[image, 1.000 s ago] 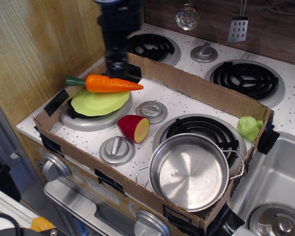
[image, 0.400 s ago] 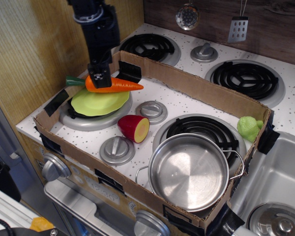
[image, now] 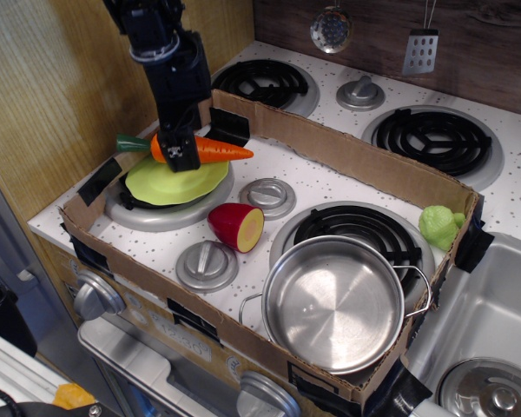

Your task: Take carrot off plate

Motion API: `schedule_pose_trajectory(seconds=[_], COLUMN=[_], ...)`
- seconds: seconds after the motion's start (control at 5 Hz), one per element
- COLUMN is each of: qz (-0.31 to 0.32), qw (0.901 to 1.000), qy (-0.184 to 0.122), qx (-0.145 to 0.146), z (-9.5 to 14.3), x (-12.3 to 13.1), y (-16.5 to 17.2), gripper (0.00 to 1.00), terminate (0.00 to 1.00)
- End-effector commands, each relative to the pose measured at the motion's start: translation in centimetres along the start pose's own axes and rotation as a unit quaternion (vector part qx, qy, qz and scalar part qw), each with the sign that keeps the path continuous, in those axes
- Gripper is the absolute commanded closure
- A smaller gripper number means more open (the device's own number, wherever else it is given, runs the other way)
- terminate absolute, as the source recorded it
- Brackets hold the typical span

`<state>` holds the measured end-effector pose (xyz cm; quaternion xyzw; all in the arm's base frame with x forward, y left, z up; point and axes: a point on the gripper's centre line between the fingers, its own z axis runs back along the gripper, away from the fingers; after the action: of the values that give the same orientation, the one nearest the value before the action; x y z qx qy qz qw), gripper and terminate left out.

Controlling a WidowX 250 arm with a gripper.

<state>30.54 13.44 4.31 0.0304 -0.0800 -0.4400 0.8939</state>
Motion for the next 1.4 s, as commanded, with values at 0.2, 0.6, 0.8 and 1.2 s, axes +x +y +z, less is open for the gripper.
schedule_pose_trajectory(seconds=[0.2, 0.6, 0.8, 1.2], qz=[0.019, -0.055, -0.093, -0.287], qw=[0.9996, 0.9983, 0.9956, 0.9537], qy=[-0.001, 0.010, 0.001, -0.090], qx=[0.022, 0.018, -0.004, 0.011], z=[0.9, 3.2, 4.5, 4.7], x=[0.7, 2.7, 4.1, 7.0], y=[2.2, 2.6, 2.2, -0.4], gripper=[1.00, 1.00, 1.00, 1.00], terminate=[0.00, 0.00, 0.00, 0.00])
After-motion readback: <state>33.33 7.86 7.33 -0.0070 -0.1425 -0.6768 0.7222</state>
